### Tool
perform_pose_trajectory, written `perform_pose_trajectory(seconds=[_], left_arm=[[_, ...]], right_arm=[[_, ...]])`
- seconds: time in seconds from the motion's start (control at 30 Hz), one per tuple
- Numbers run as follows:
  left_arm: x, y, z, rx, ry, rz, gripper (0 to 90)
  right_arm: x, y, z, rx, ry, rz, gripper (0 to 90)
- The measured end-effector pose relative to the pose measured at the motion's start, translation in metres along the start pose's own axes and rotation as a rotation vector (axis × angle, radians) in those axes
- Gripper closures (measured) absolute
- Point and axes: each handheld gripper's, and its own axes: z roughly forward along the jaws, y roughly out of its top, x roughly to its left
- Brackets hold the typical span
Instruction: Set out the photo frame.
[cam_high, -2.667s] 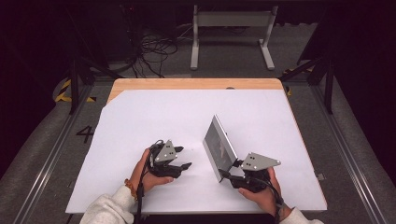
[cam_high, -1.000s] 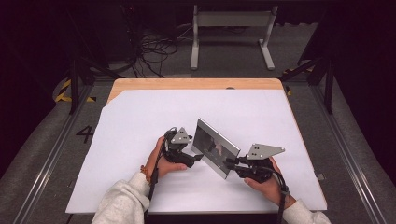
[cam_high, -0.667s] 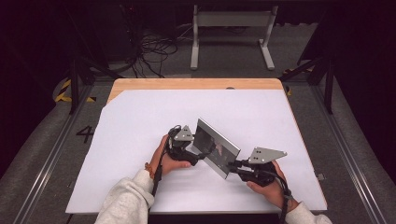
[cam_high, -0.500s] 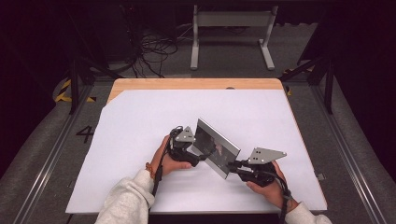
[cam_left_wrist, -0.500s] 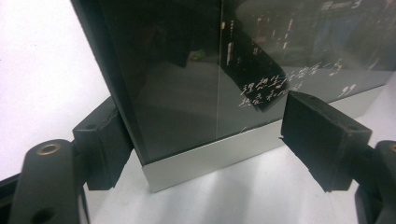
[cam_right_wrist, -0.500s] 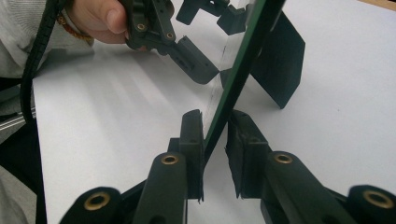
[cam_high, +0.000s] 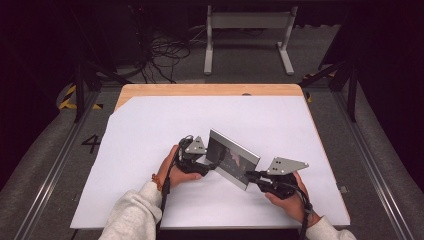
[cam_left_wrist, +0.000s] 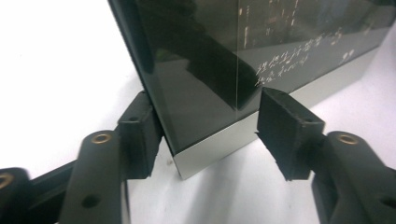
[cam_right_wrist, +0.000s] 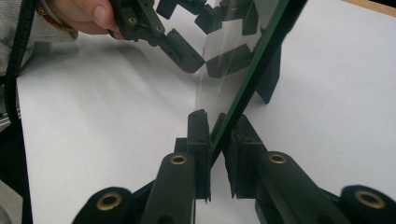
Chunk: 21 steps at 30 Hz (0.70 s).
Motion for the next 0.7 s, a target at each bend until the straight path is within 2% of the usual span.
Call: perform_pose_trajectory(seconds=[0.23, 0.33, 0.57, 0.7], left_arm=[[-0.003, -0.004, -0.011, 0.029, 0.011, 0.01, 53.4], [-0.008, -0.007, -0.015, 0.042, 0.034, 0.029, 55.4], [-0.014, -0.011, -0.022, 0.058, 0.043, 0.007, 60.8], [-0.017, -0.011, -0.025, 0.067, 0.049, 0.007, 62.9]], right_arm=[[-0.003, 0.001, 0.001, 0.0, 0.001, 0.015, 81.0], [-0.005, 0.002, 0.002, 0.003, 0.001, 0.021, 80.4], [-0.01, 0.003, 0.004, 0.001, 0.006, 0.044, 79.5], [-0.011, 0.004, 0.005, -0.002, 0.005, 0.045, 78.4]])
